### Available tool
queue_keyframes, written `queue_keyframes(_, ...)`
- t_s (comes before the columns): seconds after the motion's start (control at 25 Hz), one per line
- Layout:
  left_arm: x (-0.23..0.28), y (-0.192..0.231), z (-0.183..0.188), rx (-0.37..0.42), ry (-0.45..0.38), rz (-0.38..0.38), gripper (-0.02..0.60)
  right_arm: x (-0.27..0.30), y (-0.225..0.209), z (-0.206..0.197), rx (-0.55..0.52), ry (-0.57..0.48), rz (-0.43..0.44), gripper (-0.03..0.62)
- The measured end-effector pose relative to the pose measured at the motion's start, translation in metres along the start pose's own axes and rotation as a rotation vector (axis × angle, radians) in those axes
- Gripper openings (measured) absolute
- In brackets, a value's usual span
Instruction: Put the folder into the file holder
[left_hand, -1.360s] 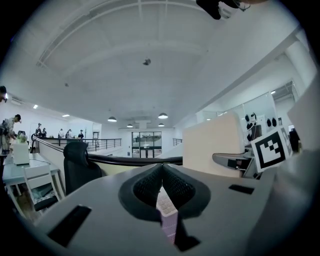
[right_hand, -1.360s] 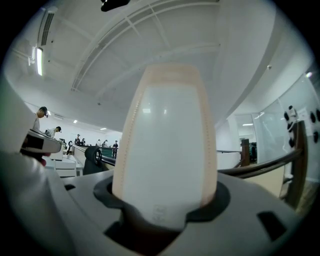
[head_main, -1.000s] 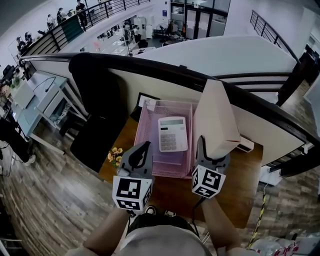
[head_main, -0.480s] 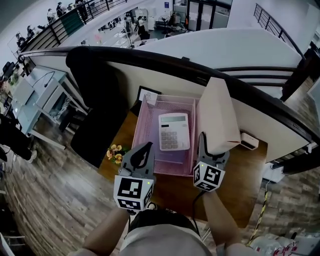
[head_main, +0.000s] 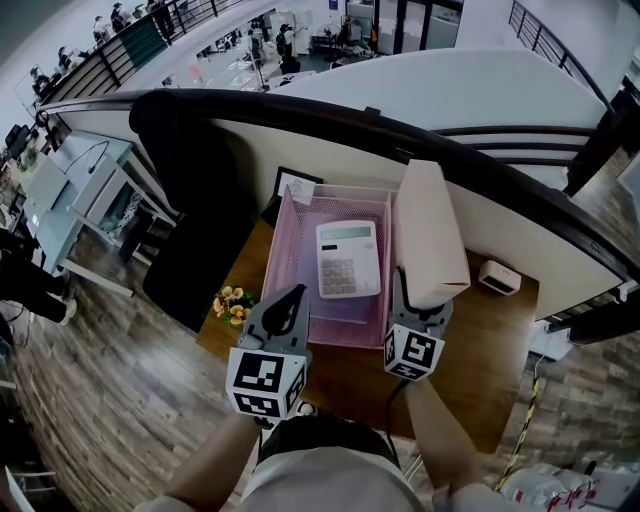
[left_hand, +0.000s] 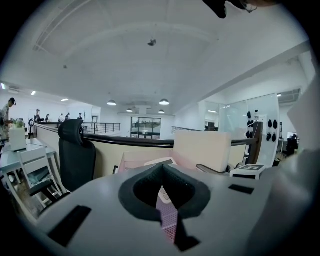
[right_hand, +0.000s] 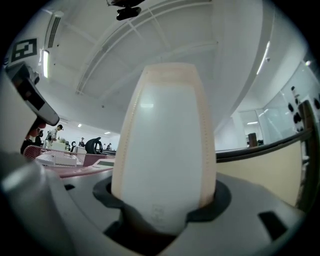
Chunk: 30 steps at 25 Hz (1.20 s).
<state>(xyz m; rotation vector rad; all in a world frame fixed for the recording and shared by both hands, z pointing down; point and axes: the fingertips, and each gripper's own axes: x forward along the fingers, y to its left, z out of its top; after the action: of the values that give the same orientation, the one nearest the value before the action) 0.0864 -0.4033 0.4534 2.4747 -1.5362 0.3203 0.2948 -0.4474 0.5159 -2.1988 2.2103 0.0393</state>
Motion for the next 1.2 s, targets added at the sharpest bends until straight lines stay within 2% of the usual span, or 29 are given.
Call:
queue_keyframes(0.24, -0.003, -0.005, -0.003, 0.007, 0.004, -0.009, 0.005, -0.003, -0.005, 0.009, 0.007, -0.086, -0.017, 0.316)
queue_keyframes(0.44, -0.005, -0.006, -0.009, 0.002, 0.017, -0.012, 0.005, -0.004, -0.005, -0.035, -0.006, 0.01, -0.011, 0.318)
queue_keyframes(0.6, -0.005, -0.004, -0.014, 0.004, 0.03, -0.01, 0.005, 0.0, -0.003, -0.045, -0.027, 0.046, 0.006, 0.346)
queue_keyframes(0.8, -0.004, -0.005, -0.022, 0.002, 0.049, -0.014, 0.005, 0.001, 0.001, -0.077, -0.058, 0.188, 0.043, 0.379)
queue_keyframes(1.0, -0.007, -0.006, -0.029, 0.001, 0.073, -0.031, 0.005, -0.001, 0.002, -0.084, -0.064, 0.275, 0.047, 0.38)
queue_keyframes(1.2, -0.013, -0.009, -0.037, 0.002, 0.088, -0.049, 0.005, -0.009, -0.002, -0.093, -0.061, 0.315, 0.019, 0.432)
